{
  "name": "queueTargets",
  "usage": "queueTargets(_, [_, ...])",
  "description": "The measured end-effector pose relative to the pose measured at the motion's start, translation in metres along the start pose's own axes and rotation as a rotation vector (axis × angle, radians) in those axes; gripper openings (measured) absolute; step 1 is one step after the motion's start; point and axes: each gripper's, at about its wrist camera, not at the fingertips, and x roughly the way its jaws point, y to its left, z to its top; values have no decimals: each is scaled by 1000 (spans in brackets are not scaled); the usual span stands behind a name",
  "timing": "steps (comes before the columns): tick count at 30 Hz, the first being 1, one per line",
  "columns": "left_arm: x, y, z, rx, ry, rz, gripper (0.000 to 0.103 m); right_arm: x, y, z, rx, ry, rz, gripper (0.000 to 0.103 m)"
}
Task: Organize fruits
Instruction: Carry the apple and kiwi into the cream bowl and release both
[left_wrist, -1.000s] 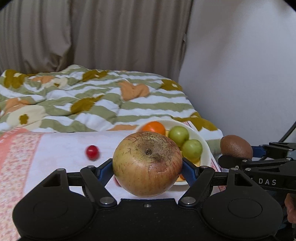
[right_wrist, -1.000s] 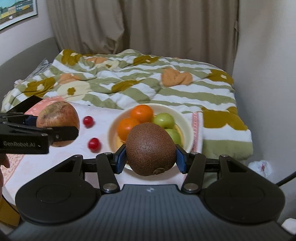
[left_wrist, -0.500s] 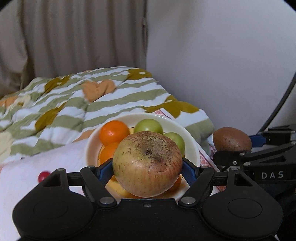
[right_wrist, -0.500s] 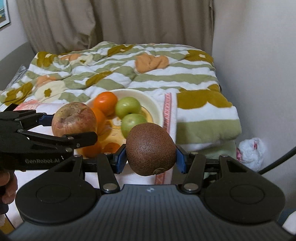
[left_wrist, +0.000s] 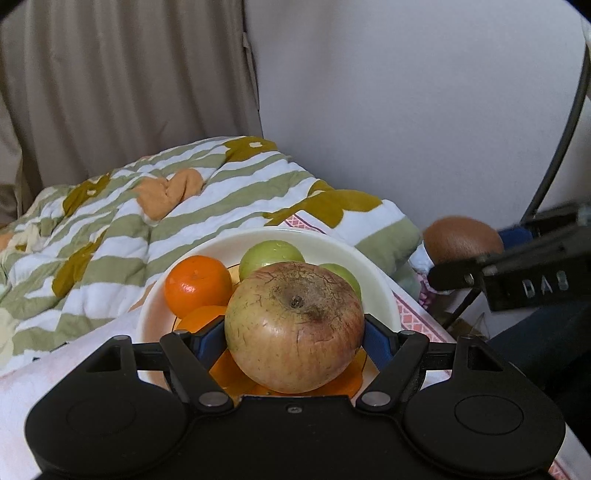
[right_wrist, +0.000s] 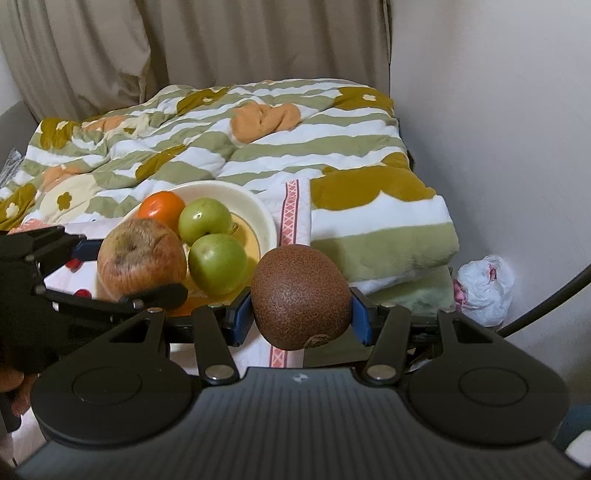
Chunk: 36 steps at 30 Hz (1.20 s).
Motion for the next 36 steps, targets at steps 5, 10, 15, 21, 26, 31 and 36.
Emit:
queueTargets(5, [-9, 5, 2, -17, -35, 11, 99, 4, -1, 12, 5, -14, 0, 69])
queueTargets(10, [-23, 22, 5, -60, -51, 4, 100, 12, 3, 26, -11, -22, 15, 69])
queueTargets(15, [-35, 35, 5, -103, -52, 20, 100, 27, 12, 40, -24, -26, 57, 69])
queueTargets(21, [-49, 51, -1, -154, -43, 39, 100, 54, 21, 53, -37, -2, 90, 69])
queueTargets(26, [-55, 66, -9, -203, -18, 61, 100, 73, 23, 59, -53, 16, 100, 69])
queueTargets(31, [-61, 77, -15, -243, -8, 87, 100, 84, 23, 61, -66, 23, 122, 69])
queueTargets(36, [-67, 82, -18, -267, -2, 97, 100, 71, 18, 59, -19, -48, 164, 103])
